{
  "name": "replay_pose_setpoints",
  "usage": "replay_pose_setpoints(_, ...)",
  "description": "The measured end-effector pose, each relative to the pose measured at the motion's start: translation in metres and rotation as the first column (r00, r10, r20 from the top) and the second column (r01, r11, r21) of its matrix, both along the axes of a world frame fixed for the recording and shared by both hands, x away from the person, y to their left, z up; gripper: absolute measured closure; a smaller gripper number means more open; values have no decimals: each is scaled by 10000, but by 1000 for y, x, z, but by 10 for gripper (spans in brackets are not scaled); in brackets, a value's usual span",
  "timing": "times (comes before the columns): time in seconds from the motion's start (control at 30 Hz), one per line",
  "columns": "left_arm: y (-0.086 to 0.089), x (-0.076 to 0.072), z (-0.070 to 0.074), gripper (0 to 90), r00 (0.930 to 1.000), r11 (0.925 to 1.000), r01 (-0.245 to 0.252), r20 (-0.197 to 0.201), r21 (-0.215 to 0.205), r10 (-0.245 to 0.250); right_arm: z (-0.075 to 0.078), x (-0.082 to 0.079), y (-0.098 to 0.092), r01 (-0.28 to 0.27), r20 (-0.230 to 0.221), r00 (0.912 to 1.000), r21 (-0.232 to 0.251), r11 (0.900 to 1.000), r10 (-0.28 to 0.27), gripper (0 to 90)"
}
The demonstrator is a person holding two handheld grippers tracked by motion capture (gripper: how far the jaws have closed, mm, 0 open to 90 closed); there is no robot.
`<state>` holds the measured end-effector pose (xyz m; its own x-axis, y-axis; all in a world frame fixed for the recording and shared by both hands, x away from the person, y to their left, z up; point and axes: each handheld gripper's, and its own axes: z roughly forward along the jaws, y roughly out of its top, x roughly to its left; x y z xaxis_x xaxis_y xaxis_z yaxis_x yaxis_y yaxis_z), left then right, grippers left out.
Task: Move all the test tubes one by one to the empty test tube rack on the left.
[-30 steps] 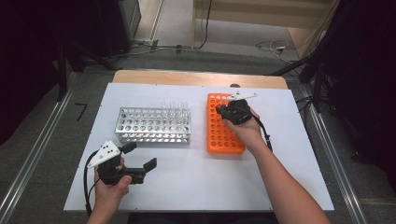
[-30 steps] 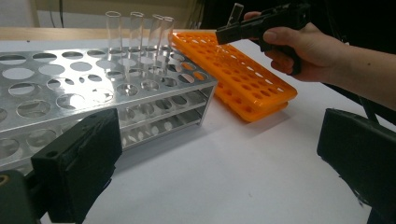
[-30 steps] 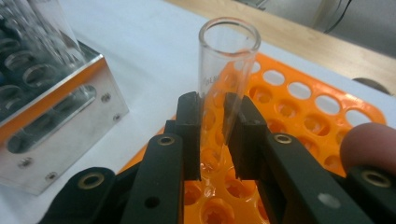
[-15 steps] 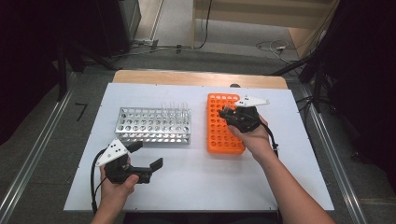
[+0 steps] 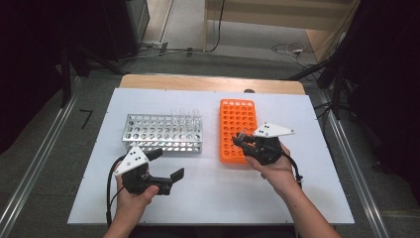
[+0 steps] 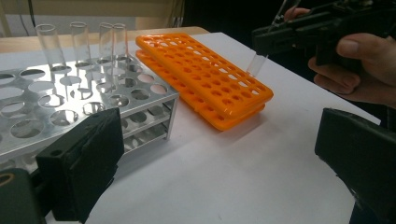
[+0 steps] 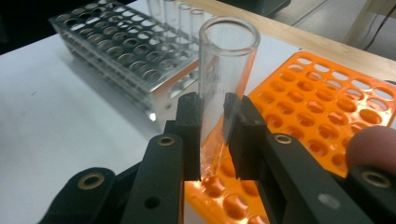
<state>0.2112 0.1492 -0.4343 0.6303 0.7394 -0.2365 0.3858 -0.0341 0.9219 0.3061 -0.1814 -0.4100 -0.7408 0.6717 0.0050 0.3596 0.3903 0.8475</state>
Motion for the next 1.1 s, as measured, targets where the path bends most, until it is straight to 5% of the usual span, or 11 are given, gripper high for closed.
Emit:
replay_pose_setpoints(0.33, -24, 5, 14, 52, 9979, 9981, 618, 173, 9, -618, -2, -37, 0, -476, 39, 9989, 123, 9988, 475, 739)
replay_pose_setpoints(0.7, -52, 11, 18, 91, 9917, 9916, 1271, 164, 252, -1275, -16, -55, 9, -1034, -148, 9946, -310, 9942, 1030, 739)
replay_pose_setpoints(1.1, -78, 5, 16, 362, 9801, 9772, 1981, -265, 760, -1966, -28, -65, 30, -1418, -61, 9898, -1150, 9832, 1420, 739)
